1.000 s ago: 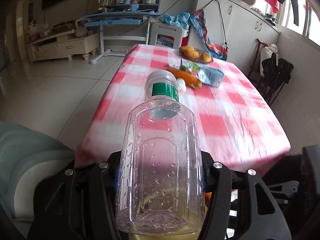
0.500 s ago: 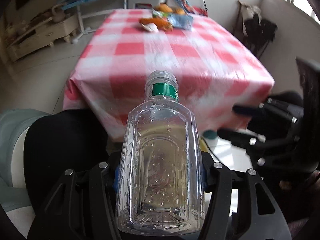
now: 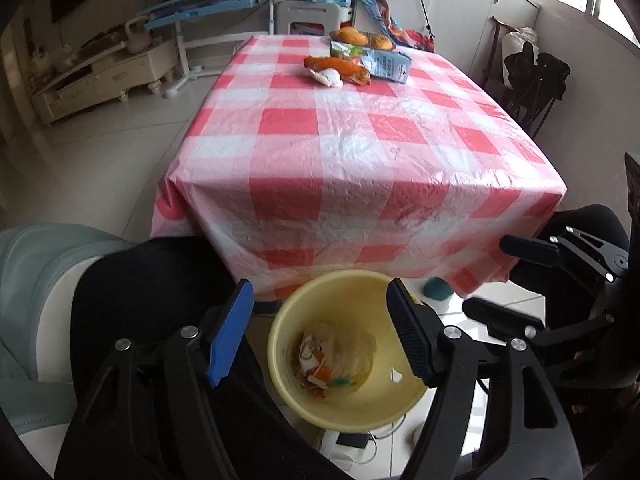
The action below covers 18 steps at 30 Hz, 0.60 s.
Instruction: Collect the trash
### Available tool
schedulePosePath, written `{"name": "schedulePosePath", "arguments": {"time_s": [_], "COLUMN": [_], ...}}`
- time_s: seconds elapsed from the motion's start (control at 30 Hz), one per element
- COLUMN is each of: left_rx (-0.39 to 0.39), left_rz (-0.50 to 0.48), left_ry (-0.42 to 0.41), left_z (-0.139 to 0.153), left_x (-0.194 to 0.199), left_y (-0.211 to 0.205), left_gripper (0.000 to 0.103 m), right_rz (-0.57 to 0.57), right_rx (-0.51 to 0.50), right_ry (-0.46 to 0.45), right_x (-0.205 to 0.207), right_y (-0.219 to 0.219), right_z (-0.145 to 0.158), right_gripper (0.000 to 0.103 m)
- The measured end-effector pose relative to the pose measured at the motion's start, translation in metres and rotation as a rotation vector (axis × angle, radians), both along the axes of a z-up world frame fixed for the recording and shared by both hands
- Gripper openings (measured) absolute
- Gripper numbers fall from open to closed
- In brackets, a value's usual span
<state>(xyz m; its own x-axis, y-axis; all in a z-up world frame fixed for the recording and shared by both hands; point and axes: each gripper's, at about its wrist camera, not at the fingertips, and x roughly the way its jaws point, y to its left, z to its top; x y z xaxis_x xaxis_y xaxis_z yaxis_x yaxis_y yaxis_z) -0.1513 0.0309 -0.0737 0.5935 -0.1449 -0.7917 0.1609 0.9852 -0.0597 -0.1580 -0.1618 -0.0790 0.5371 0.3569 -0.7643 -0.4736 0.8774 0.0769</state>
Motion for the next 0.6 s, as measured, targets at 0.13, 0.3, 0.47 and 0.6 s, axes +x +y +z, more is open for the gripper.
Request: {"name": "schedulePosePath", "arguments": {"time_s": [0.13,0.3,0.47,0.6], "left_rx": [0.015,0.026,0.017,-0.003], "left_rz": [0.038,0.096,0.132,0.158], "left_ry": [-0.055,-0.111,-0.1,-0.1], "left_z": [0.004,0.008,0.001,0.0], "left_x": [0.007,0.02,0.023,0.024], "left_y": [0.001,0.005,0.013,0.019], "left_gripper": [0.073,0.077,0.077,0.079], "right_rz": [0.007,0.015,0.024,0.042], "right_rx": [-0.006,-0.011,-0.008,-0.018], "right_ry": [0.001,-0.002,-0.005,-0.009], "right_x": [-0.001,-0.002,-0.002,-0.004], "right_y": [0.002,0.005,0.01,0.015], "right_z": [-0.001,-0.002,0.0,0.0], "right_gripper": [0.068,0.068,0.069,0.069]}}
